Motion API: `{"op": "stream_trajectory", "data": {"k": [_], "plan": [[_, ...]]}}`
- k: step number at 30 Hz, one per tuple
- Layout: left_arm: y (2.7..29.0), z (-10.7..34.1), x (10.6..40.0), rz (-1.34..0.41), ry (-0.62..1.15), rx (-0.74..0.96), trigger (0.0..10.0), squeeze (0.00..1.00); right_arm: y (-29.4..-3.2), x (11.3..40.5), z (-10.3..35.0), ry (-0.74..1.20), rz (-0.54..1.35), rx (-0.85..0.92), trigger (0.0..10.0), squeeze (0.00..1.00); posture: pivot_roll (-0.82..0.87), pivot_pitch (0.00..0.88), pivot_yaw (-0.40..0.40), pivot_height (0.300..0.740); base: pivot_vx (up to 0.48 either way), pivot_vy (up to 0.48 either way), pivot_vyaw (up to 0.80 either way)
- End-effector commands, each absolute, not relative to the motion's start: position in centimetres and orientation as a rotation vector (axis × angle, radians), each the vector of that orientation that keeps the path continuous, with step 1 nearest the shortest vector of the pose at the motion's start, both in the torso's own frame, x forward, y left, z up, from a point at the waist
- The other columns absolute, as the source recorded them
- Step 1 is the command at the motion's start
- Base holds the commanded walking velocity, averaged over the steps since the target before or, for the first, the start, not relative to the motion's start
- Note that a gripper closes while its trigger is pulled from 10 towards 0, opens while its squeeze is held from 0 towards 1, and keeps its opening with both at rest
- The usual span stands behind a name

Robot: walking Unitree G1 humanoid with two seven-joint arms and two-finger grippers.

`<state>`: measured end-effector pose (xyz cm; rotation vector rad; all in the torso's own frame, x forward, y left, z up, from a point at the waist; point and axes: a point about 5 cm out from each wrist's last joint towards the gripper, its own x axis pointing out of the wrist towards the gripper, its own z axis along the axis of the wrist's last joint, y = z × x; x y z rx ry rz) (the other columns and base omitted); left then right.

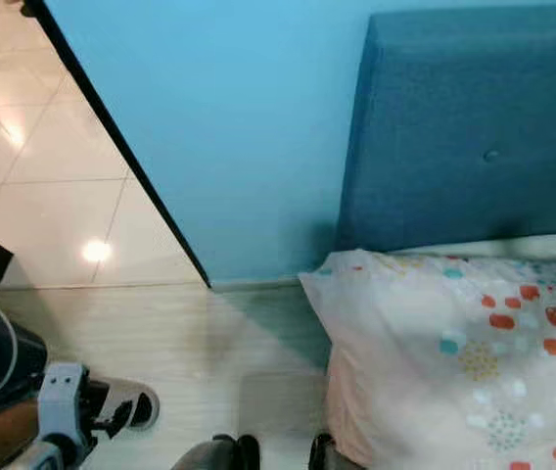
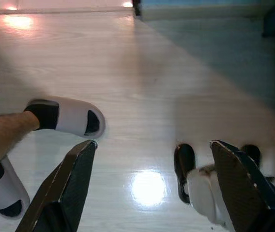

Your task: Clean up the room

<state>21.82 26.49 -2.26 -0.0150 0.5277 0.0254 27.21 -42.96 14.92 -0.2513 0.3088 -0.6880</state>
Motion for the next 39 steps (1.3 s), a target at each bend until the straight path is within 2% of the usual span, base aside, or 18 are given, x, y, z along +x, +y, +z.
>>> {"op": "stream_trajectory", "data": {"k": [1,4,7,11,14,16,20,25,30,33,39], "plan": [[26.2,-3.5,20.6,0.047,0.588,-0.052,10.0,0.0,-42.5,26.2,12.3,0.371,-0.699,-0.181,10.0,0.57,0.17,0.217,0.047,0.74,0.0,0.0,0.0],[25.8,-3.3,21.6,0.052,0.575,-0.085,10.0,0.0,-41.2,24.7,8.5,0.413,-0.74,-0.045,10.0,0.0,0.14,0.178,0.04,0.74,0.0,0.0,0.0],[25.6,-2.9,22.4,0.055,0.557,-0.113,10.0,0.0,-40.2,23.8,6.2,0.456,-0.762,0.001,10.0,0.0,0.13,0.163,0.036,0.74,0.0,0.0,0.0],[25.3,-1.9,24.2,0.057,0.506,-0.164,10.0,0.0,-37.6,23.6,3.4,0.507,-0.733,0.075,10.0,0.0,0.11,0.13,0.021,0.74,0.0,0.0,-0.64],[25.2,-1.6,24.6,0.043,0.493,-0.18,10.0,0.0,-36.7,23.6,2.7,0.524,-0.72,0.099,10.0,0.0,0.11,0.12,0.015,0.74,0.0,0.0,-0.71],[24.6,-1.1,25.5,0.005,0.47,-0.212,10.0,0.0,-34.7,24.1,1.6,0.549,-0.696,0.13,10.0,0.0,0.09,0.083,0.007,0.74,0.0,0.0,-0.7],[23.9,-1.1,25.9,-0.034,0.464,-0.225,10.0,0.0,-33.2,24.8,1.1,0.558,-0.679,0.135,10.0,0.0,0.08,0.063,0.002,0.74,0.0,0.0,-0.7],[23.8,-1.9,25.0,-0.039,0.509,-0.193,10.0,0.0,-32.9,24.9,0.9,0.564,-0.675,0.149,10.0,0.0,0.07,0.053,0.001,0.74,0.0,0.0,-0.71],[24.3,-3.3,23.3,0.013,0.587,-0.138,10.0,0.0,-31.5,24.8,-0.1,0.578,-0.621,0.262,10.0,0.0,0.06,0.045,-0.003,0.74,0.0,0.0,-0.7],[24.9,-4.6,21.6,0.082,0.677,-0.106,10.0,0.0,-29.6,25.5,-0.3,0.512,-0.528,0.407,10.0,0.0,0.05,0.043,-0.005,0.74,0.0,0.0,-0.69],[25.0,-5.8,20.0,0.142,0.771,-0.076,10.0,0.0,-27.3,27.0,0.1,0.467,-0.385,0.439,10.0,0.0,0.05,0.031,-0.01,0.74,0.0,0.0,-0.11]]}}
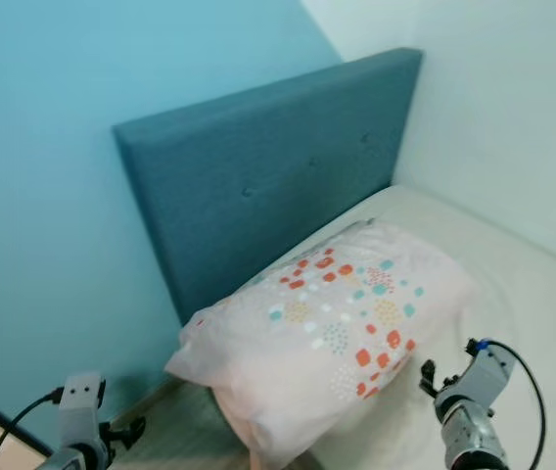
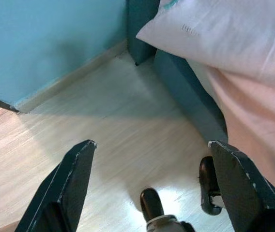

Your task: Clean up the room

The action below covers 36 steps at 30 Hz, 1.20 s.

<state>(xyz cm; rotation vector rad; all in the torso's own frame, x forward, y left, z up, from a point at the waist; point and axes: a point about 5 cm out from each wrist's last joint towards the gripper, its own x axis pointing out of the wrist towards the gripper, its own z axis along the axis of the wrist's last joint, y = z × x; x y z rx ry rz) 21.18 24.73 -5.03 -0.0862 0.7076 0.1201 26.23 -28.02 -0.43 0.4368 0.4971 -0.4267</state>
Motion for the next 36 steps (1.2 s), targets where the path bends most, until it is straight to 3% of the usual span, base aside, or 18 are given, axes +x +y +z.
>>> {"op": "stream_trajectory", "data": {"k": [1,6,10,19,36], "plan": [[24.9,-6.2,19.5,0.165,0.805,-0.078,10.0,0.0,-26.4,27.6,0.2,0.47,-0.335,0.422,10.0,0.0,0.05,0.031,-0.011,0.74,0.0,0.0,0.0],[24.3,-6.6,19.2,0.183,0.835,-0.09,10.0,0.0,-25.8,28.0,0.4,0.466,-0.299,0.409,10.0,0.0,0.05,0.03,-0.014,0.74,0.0,0.142,0.0],[22.8,-7.2,19.0,0.183,0.858,-0.088,10.0,0.0,-25.4,28.3,0.6,0.454,-0.273,0.403,10.0,0.0,0.05,0.028,-0.017,0.74,-0.061,0.422,0.0],[18.7,-7.6,19.8,0.137,0.882,-0.063,10.0,0.0,-25.3,28.8,1.1,0.416,-0.262,0.411,10.0,0.0,0.05,0.024,-0.015,0.74,0.0,0.0,0.0],[18.3,-7.5,20.0,0.129,0.875,-0.055,10.0,0.0,-26.0,29.2,2.0,0.361,-0.276,0.433,10.0,0.0,0.04,0.024,-0.017,0.74,0.0,0.0,0.0]]}}
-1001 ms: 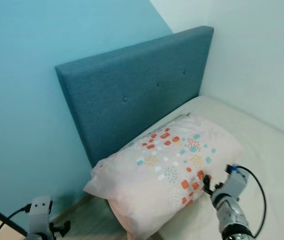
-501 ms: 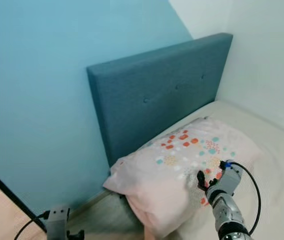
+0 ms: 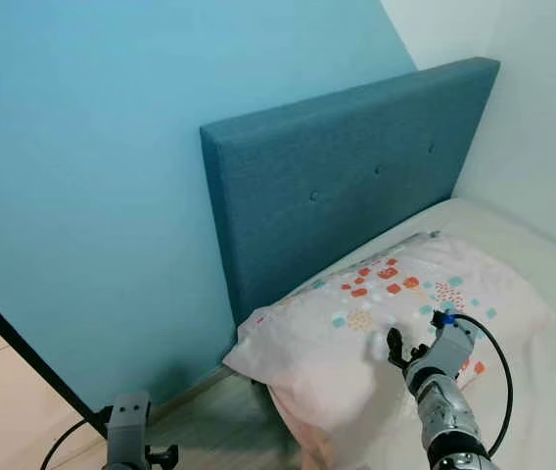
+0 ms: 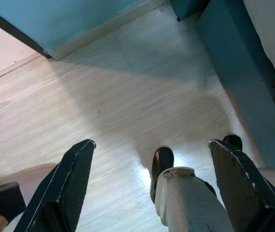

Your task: Clean up the room

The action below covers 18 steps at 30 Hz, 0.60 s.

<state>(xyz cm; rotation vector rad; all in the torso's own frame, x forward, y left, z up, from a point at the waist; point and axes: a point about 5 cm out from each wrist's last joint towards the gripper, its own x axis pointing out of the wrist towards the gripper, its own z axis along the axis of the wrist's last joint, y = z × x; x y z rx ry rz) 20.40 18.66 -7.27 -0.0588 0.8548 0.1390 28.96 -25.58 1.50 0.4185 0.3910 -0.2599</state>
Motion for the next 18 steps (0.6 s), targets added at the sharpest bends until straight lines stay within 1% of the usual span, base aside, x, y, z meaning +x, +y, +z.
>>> {"op": "stream_trajectory", "data": {"k": [1,4,9,13,16,18], "plan": [[18.3,-7.5,20.0,0.128,0.875,-0.053,10.0,0.0,-26.2,29.2,2.0,0.362,-0.293,0.434,10.0,0.0,0.04,0.027,-0.018,0.735,0.0,0.0,0.0],[18.3,-7.5,20.1,0.127,0.873,-0.053,10.0,0.0,-26.5,29.1,2.0,0.367,-0.316,0.433,10.0,0.0,0.04,0.028,-0.02,0.73,0.0,0.0,0.0],[18.0,-7.5,20.1,0.129,0.859,-0.072,10.0,0.0,-27.9,28.4,1.9,0.376,-0.398,0.44,10.0,0.0,0.04,0.035,-0.026,0.705,0.0,0.0,0.0],[17.9,-7.5,20.1,0.127,0.854,-0.077,10.0,0.0,-28.6,28.0,1.7,0.355,-0.442,0.516,10.0,0.0,0.03,0.033,-0.027,0.685,0.0,0.0,0.0],[17.9,-7.5,20.1,0.127,0.853,-0.077,10.0,0.0,-28.7,27.9,1.7,0.35,-0.45,0.529,10.0,0.0,0.03,0.033,-0.027,0.67,0.0,0.0,0.0],[17.8,-7.5,20.1,0.133,0.847,-0.085,10.0,0.0,-28.9,27.7,1.6,0.34,-0.466,0.571,10.0,0.0,0.03,0.034,-0.028,0.66,0.0,0.0,0.0]]}}
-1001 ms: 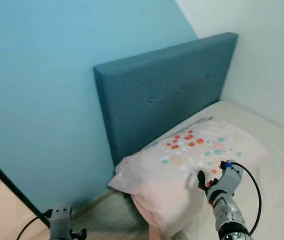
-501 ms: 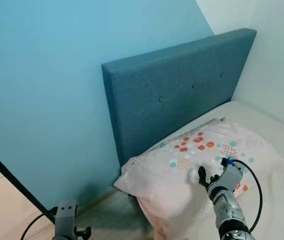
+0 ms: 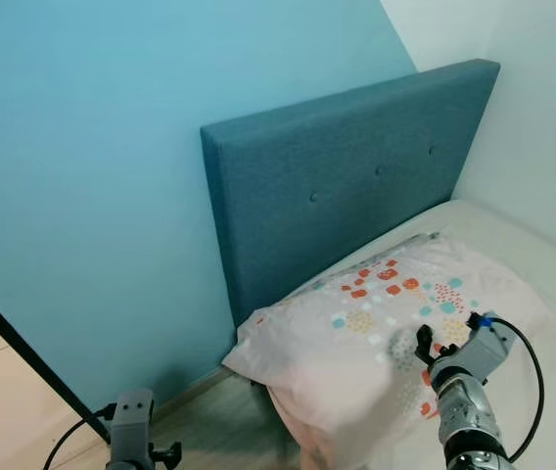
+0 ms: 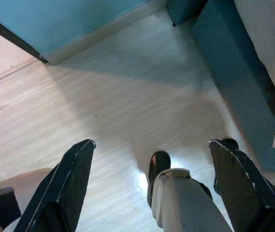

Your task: Clean up the room

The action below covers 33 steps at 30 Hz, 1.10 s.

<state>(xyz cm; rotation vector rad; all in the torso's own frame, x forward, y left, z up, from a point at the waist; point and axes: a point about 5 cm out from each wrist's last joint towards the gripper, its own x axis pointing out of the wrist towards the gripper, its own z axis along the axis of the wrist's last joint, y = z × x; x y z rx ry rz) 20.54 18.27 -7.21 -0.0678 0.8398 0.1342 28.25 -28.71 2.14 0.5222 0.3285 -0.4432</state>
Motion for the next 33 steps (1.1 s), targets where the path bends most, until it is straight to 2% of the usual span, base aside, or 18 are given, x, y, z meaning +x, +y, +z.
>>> {"op": "stream_trajectory", "data": {"k": [1,4,7,9,10,12,22,28,30,33], "plan": [[17.8,-7.5,20.1,0.133,0.847,-0.085,10.0,0.0,-28.9,27.7,1.6,0.34,-0.466,0.571,10.0,0.0,0.03,0.034,-0.028,0.66,0.0,0.0,0.0],[17.8,-7.4,20.2,0.171,0.807,-0.136,10.0,0.0,-29.1,27.1,1.1,0.312,-0.479,0.701,10.0,0.0,0.03,0.04,-0.032,0.645,0.0,0.0,0.0],[17.8,-7.3,20.2,0.183,0.79,-0.149,10.0,0.0,-29.1,26.9,0.9,0.308,-0.483,0.729,10.0,0.0,0.03,0.043,-0.032,0.64,0.0,0.0,0.0],[22.0,-5.0,22.7,0.228,0.666,-0.151,10.0,0.0,-29.2,26.3,0.4,0.321,-0.495,0.737,10.0,0.0,0.03,0.043,-0.029,0.63,0.0,0.0,0.0],[23.2,-4.1,23.4,0.237,0.626,-0.148,10.0,0.0,-29.2,26.1,0.2,0.327,-0.499,0.734,10.0,0.0,0.03,0.048,-0.028,0.625,0.0,0.0,0.0],[23.9,-3.6,23.8,0.242,0.605,-0.147,10.0,0.0,-29.2,26.0,0.2,0.329,-0.501,0.733,10.0,0.0,0.03,0.048,-0.028,0.62,0.0,0.0,0.0],[24.3,-3.2,24.1,0.229,0.586,-0.144,10.0,0.0,-29.5,25.3,-0.1,0.276,-0.507,0.816,10.0,0.0,0.04,0.077,-0.012,0.601,0.0,0.0,0.0],[24.6,-3.5,23.5,0.226,0.594,-0.139,10.0,0.0,-28.7,25.5,0.1,0.213,-0.407,0.892,10.0,0.0,0.05,0.101,-0.006,0.601,0.0,0.0,0.0],[25.0,-3.7,23.1,0.222,0.6,-0.133,10.0,0.0,-28.2,25.4,0.2,0.144,-0.347,0.968,10.0,0.0,0.06,0.122,0.0,0.601,0.0,0.0,0.0],[25.5,-3.7,22.7,0.213,0.598,-0.128,10.0,0.0,-27.8,25.0,-0.5,0.145,-0.347,1.019,10.0,0.0,0.07,0.144,0.004,0.601,0.0,0.0,0.0]]}}
